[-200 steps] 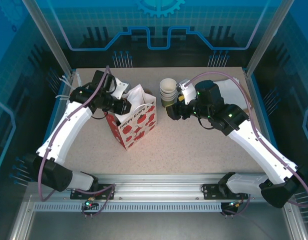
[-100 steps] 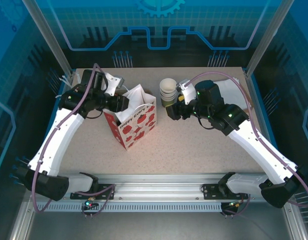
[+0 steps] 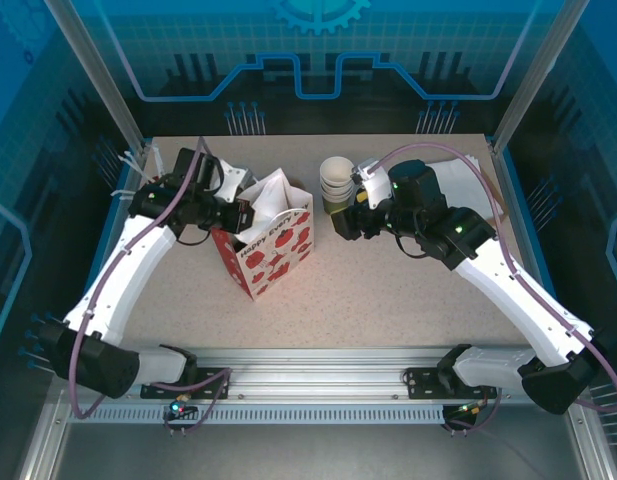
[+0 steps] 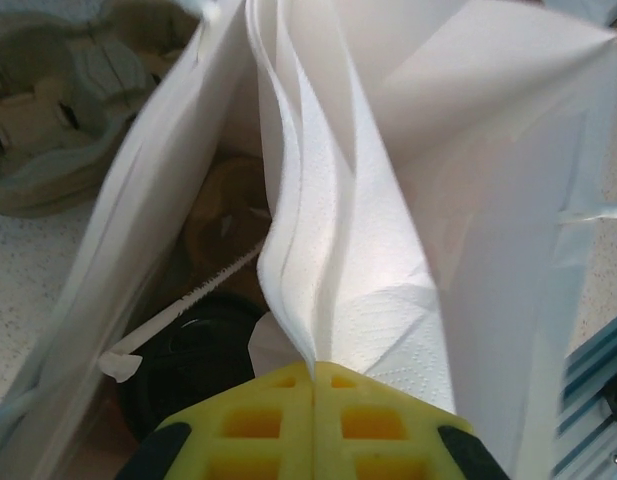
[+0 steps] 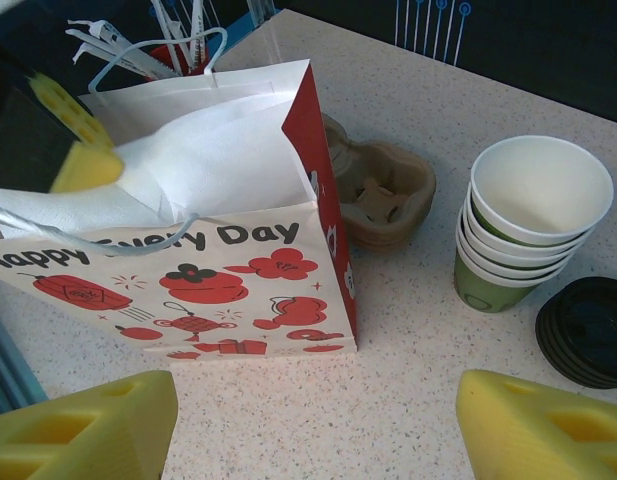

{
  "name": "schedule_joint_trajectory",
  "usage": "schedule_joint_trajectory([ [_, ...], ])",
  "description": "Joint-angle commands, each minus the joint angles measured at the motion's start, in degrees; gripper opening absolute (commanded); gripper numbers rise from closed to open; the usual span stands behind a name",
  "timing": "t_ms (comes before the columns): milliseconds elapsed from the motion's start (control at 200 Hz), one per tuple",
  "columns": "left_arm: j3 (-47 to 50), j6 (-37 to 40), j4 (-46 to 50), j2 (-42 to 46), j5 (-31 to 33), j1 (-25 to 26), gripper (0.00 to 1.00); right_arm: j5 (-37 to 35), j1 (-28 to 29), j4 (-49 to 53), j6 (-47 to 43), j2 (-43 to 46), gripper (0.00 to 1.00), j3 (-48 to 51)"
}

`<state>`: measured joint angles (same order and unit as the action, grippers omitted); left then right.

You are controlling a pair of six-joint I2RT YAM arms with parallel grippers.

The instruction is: Pack the takeout coffee

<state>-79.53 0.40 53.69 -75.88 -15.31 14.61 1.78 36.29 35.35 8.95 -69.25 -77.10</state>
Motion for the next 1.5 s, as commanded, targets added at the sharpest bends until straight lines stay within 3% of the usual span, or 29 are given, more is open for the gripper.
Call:
schedule_joint_trajectory([
  [0, 0.6, -0.93, -0.31, -1.62, -1.72, -0.37, 0.06, 0.59, -0.87, -0.46, 0.54, -0.3, 0.75, 0.31],
  [195, -2.32, -0.71, -0.6, -0.58, 0.28, -0.37, 0.12, 0.77, -0.87, -0.4, 0.5, -0.32, 0.75, -0.24],
  [285, -3.64, -0.45, -0.78, 0.51, 1.73, -0.37, 0.34, 0.72, -0.92, -0.33, 0.46, -0.19, 0.75, -0.24],
  [555, -4.99, 0.05, -4.5, 6.93, 3.51, -0.8, 0.6, -2.49, -1.39, 1.19, -1.12, 0.35, 0.76, -1.5],
  [755, 2.02, -4.11, -15.46, 14.88, 9.23, -3.88, 0.75, -8.72, -4.81, 1.58, -0.75, 0.92, 0.78, -2.04],
  [835, 7.02, -7.55, -20.89, 18.46, 11.78, -6.39, 0.77, -11.31, -6.9, 1.39, 0.52, 0.83, 0.79, -1.59],
  [950, 11.07, -11.04, -24.64, 22.08, 10.48, -8.88, 0.77, -10.68, -8.7, 0.17, 1.83, 1.59, 0.8, 0.13],
  [1136, 9.71, -14.48, -14.99, 19.38, -8.42, -9.08, 0.75, -5.54, -8.79, -1.21, 2.24, 1.93, 0.81, 1.93],
  [1231, 11.79, -15.01, -14.05, 19.88, -13.52, -8.44, 0.76, -4.43, -8.78, -1.77, 2.69, 1.17, 0.81, 2.57],
  [1496, 10.43, -10.04, -5.83, 17.47, -12.95, -5.76, 0.71, -2.75, -8.68, -2.09, 3.18, 0.38, 0.81, 2.74],
])
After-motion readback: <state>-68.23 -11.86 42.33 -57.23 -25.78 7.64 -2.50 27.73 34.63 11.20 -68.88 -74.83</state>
